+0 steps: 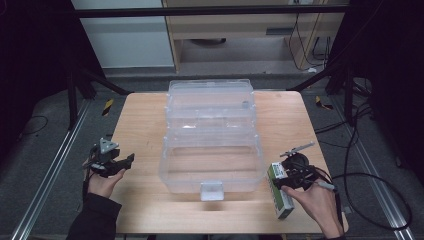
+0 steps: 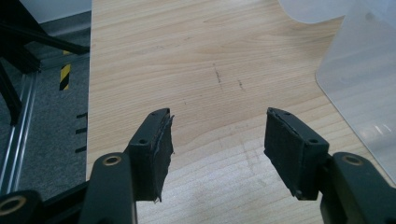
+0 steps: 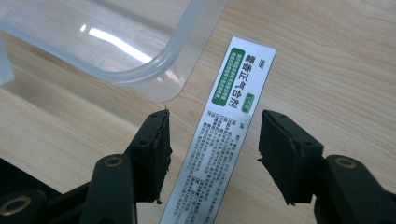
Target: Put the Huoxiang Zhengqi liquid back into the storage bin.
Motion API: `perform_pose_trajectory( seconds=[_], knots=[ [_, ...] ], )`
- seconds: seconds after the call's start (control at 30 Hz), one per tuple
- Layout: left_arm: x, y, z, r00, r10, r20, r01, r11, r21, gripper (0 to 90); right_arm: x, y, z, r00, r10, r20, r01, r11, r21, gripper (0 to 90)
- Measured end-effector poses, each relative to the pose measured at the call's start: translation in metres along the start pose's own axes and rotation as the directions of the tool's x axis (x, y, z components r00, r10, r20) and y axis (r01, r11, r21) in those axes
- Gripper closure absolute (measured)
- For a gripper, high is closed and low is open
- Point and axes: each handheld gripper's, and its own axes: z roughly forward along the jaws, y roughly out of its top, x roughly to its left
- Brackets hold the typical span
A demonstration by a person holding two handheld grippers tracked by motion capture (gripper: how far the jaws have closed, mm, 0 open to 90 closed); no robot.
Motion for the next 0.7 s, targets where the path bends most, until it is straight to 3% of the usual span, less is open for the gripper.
perform_pose_trajectory(
  seconds=[0.27,0.47,0.7],
  knots=[
    [0.000,0.000,0.000,1.0000,-0.002,0.001,0.002,1.0000,0.001,40.8,-0.001,0.000,0.006,0.9997,0.015,-0.018,-0.014,0.999,0.045,48.5],
    [0.000,-0.001,0.001,1.0000,0.001,0.004,-0.001,1.0000,0.004,40.8,-0.002,0.001,0.011,0.9999,0.009,0.005,-0.009,0.998,0.068,52.8],
    [0.001,-0.001,0.001,1.0000,0.002,0.004,-0.002,1.0000,0.006,40.8,-0.004,0.003,0.012,0.9999,0.017,0.001,-0.017,0.997,0.081,55.3]
  ],
)
